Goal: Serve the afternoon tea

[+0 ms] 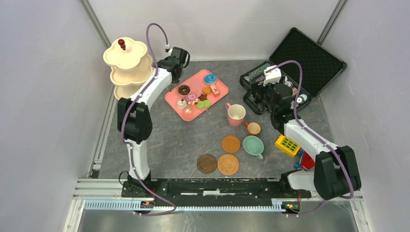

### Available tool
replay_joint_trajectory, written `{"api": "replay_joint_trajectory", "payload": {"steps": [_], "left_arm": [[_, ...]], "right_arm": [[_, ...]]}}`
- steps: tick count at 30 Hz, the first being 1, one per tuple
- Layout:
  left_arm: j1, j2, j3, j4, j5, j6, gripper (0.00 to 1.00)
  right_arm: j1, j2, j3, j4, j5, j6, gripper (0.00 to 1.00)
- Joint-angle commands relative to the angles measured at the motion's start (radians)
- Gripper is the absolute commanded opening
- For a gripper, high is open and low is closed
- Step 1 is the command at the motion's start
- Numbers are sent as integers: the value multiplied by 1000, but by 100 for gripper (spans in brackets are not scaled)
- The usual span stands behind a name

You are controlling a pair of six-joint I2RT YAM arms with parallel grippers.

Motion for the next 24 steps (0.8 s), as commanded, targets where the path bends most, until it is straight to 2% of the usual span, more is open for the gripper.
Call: {"api": "replay_joint_trajectory", "payload": {"steps": [1,9,18,24], "left_arm": [[34,79,91,60,-64,51,24],[61,186,183,40,-79,83,24],[77,189,159,55,-140,85,25],[98,191,146,51,-117,91,27]], "right_arm": [[-4,5,14,23,17,-11,98],[-4,13,16,23,13,-8,98],[-3,22,19,22,11,-8,98],[-4,29,21,20,13,-8,98]]}}
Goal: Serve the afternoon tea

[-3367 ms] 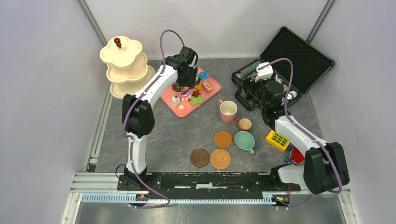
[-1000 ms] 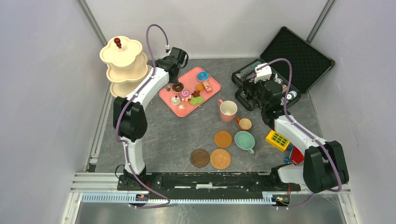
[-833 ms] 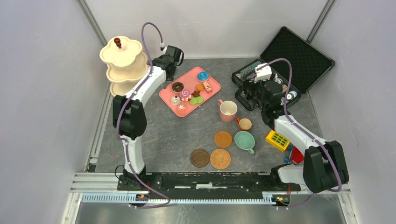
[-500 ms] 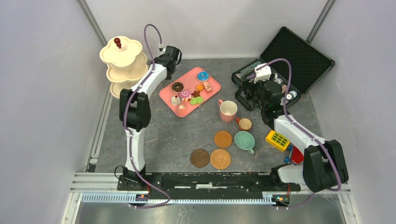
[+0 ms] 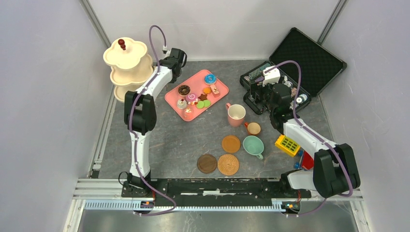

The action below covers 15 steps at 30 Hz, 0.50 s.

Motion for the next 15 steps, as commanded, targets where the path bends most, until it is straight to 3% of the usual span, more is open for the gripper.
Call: {"api": "replay_joint_trajectory", "payload": {"steps": [1,15], "left_arm": [[24,-14,10,33,-22,34,27],[46,14,3,30,-11,27,33]], "right_arm": [[-3,10,21,21,11,-8,98],[-4,18,23,20,10,-9,98]]}}
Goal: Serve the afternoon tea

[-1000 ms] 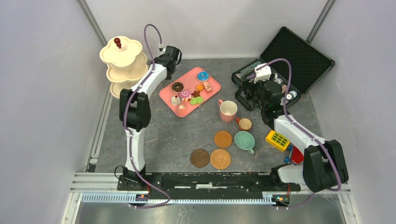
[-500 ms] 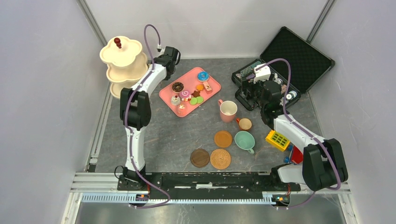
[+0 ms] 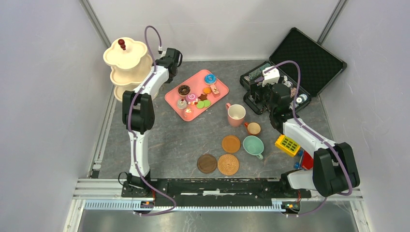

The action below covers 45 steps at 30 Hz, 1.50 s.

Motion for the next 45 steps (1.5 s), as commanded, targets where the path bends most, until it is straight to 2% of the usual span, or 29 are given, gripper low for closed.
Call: {"api": "replay_joint_trajectory", "payload": {"steps": [1,16,22,27,38,45], "left_arm": [[5,12,9,29,-14,19,35],[5,11,21,8,-8,7,55],[6,-1,16,6,1,4,56],[-4,-27,15,9,40,4,52],[-102,-82,40,8,127,39,51],[-159,-147,47,-62,264,-12,52]], "right_arm": [[-4,7,23,20,9,-9,98],[-4,4,21,17,8,-12,98],[-4,3,20,14,12,-16,98],[-4,7,21,15,13,-15,98],[-4,7,20,12,15,-17,98],[-4,8,21,12,16,-14,98]]}}
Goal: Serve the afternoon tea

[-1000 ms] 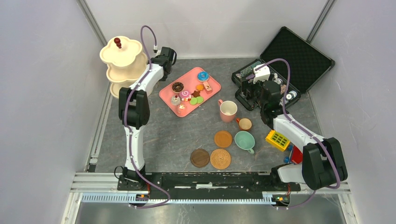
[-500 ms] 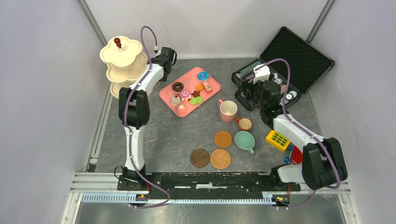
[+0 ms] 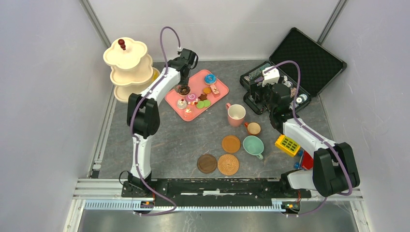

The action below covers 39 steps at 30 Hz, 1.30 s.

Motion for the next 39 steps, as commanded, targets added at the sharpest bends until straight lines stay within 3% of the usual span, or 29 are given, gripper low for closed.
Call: {"api": "replay_joint_trajectory", "payload": {"steps": [1,13,23,39], "left_arm": [[-27,-120,44,-49,125,-25,53],[-76,-309,-145,-138,437,-134,56],[-105,-409,-280,-178,472,-158,56],[-122,-435,-369,-89,350,-250,59]], "right_arm": [[-4,7,24,14,13,-10,98],[-4,-6,15,6,27,-19,98],[-4,-11,12,-3,42,-31,98],[-4,-8,11,-3,40,-33,98]]}}
